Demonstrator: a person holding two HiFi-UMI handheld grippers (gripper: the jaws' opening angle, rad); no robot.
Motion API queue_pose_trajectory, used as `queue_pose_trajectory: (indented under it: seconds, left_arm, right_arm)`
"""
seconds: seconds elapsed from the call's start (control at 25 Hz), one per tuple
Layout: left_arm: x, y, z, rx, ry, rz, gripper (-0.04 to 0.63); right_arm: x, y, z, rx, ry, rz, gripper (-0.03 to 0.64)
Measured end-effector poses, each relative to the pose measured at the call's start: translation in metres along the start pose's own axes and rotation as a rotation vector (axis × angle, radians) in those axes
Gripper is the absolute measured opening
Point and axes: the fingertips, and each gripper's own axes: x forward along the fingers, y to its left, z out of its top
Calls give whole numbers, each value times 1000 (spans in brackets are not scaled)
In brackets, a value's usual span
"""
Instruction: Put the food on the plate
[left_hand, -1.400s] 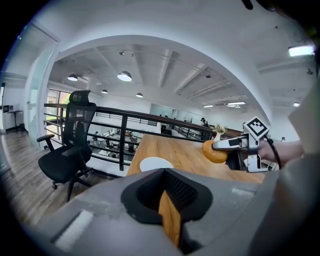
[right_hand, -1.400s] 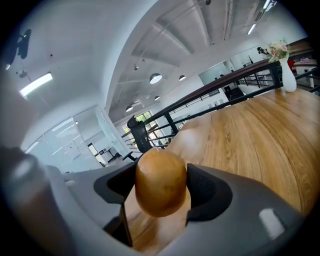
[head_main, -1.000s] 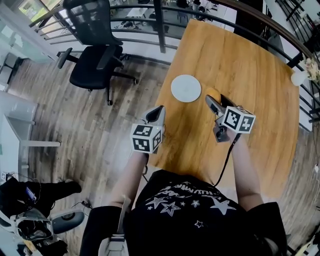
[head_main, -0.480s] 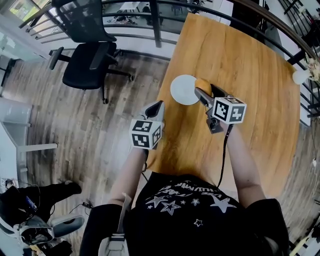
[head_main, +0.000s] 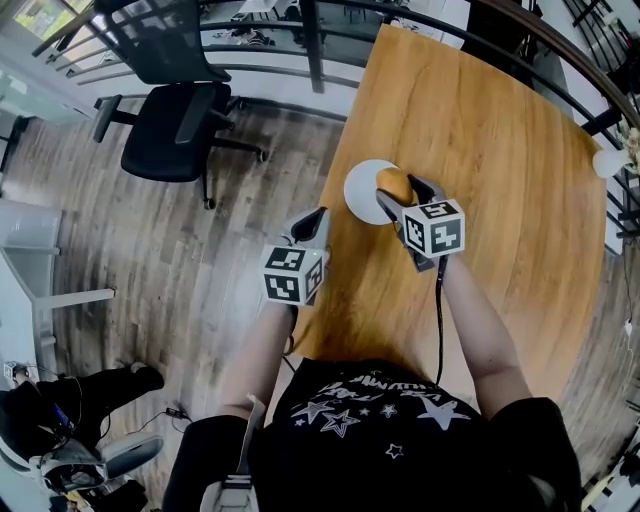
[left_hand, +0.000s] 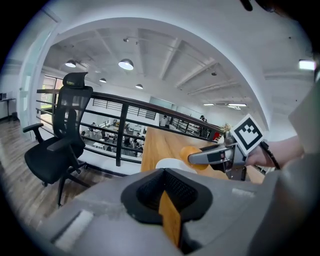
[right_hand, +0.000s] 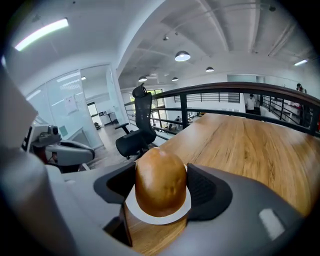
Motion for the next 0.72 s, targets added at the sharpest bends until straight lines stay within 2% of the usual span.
queue_pose_trajectory:
  seconds: [0.32, 0.72]
  left_arm:
    - [8, 8, -15, -40, 18, 15, 2]
    - [11, 6, -27, -59, 40, 8, 2]
  right_arm:
    - [24, 6, -16, -123, 64, -1, 327]
    - [41, 12, -26, -209, 113, -3, 327]
